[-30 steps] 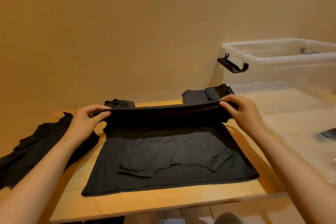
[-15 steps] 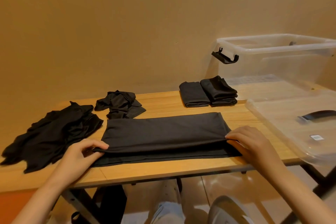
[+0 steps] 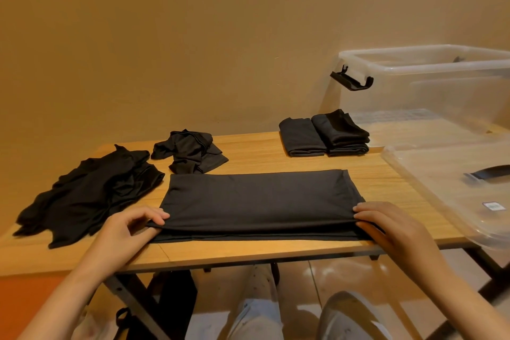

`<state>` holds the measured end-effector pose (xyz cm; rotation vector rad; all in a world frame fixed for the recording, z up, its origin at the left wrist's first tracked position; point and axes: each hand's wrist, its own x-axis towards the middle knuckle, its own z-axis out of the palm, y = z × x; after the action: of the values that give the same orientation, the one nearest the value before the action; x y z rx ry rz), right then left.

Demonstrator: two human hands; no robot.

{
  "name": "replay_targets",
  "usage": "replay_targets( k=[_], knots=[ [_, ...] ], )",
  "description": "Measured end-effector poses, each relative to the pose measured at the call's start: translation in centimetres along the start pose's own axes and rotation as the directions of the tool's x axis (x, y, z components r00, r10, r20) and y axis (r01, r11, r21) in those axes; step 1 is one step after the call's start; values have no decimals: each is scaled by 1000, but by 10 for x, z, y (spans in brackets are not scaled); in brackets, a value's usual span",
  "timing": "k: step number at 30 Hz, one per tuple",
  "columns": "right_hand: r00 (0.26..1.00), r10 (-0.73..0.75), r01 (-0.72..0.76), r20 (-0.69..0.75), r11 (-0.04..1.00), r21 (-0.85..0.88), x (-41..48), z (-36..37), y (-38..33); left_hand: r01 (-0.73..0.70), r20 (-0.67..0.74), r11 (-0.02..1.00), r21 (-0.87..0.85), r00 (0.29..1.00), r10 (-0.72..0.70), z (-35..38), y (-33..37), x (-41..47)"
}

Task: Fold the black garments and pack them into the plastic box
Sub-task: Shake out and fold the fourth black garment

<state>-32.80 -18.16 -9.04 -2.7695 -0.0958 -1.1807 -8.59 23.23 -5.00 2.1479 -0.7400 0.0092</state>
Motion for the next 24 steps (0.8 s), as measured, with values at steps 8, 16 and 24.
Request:
replay_targets(
  k=[8,16,24],
  knots=[
    [999,-41,41,-19,999,-26,-6,2,-1,-1,64,998,60,998,-3,-4,-1,-2],
    [999,-42,41,23,998,37,2,-6,-1,-25,31,988,150,999,21,2,17,-10],
    [886,37,-91,463,991,95,97,23,-23,67,16,920,385,997,-79,86,90,-7]
  ],
)
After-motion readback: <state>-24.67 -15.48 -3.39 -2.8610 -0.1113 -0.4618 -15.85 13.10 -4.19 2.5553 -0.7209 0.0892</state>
